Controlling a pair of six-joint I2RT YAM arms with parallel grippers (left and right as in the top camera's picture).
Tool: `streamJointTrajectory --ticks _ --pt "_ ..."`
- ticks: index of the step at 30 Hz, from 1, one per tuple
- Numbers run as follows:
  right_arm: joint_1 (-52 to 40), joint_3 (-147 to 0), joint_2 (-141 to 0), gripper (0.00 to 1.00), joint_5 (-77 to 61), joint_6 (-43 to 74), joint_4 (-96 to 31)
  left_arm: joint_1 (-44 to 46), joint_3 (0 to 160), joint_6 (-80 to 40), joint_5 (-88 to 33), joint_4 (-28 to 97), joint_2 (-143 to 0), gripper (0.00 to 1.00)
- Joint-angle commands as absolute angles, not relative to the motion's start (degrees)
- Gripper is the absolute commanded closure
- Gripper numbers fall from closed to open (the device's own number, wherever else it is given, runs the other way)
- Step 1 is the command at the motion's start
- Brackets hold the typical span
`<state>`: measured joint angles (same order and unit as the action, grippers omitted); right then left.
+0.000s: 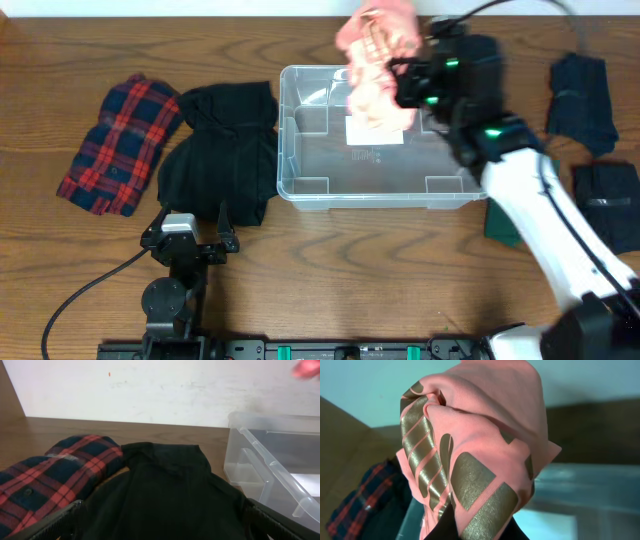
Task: Pack container
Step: 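Lift the pink shirt and carry it left over the clear bin, then lower the pink shirt into the bin and open the right gripper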
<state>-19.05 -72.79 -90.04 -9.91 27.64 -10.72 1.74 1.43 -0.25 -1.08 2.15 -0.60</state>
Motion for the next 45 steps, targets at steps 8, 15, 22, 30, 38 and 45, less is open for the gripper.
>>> streamJointTrajectory --ticks 8,15,22,30,38,45 --pt "-31.0 -73.3 -101.2 0.99 -3.9 41.3 -7.4 2.1 0.2 -1.2 0.3 4.0 -0.3 0.02" --pt "-35.2 -73.3 -106.1 0.99 5.3 41.3 -4.8 2.1 0.2 -1.2 0.3 4.0 -0.3 0.02" --pt "-35.5 -73.3 -107.6 0.99 12.7 41.3 -4.8 2.1 0.2 -1.2 0.3 4.0 -0.3 0.02" --pt "-35.6 -73.3 -109.6 0.99 13.1 41.3 -4.4 2.1 0.2 -1.2 0.3 4.0 -0.3 0.02" --pt "-35.6 -73.3 -110.6 0.99 13.3 41.3 -4.3 2.1 0.2 -1.2 0.3 4.0 -0.3 0.02" --pt "-36.1 -73.3 -110.7 0.99 9.9 41.3 -7.7 2.1 0.2 -1.2 0.3 4.0 -0.3 0.02"
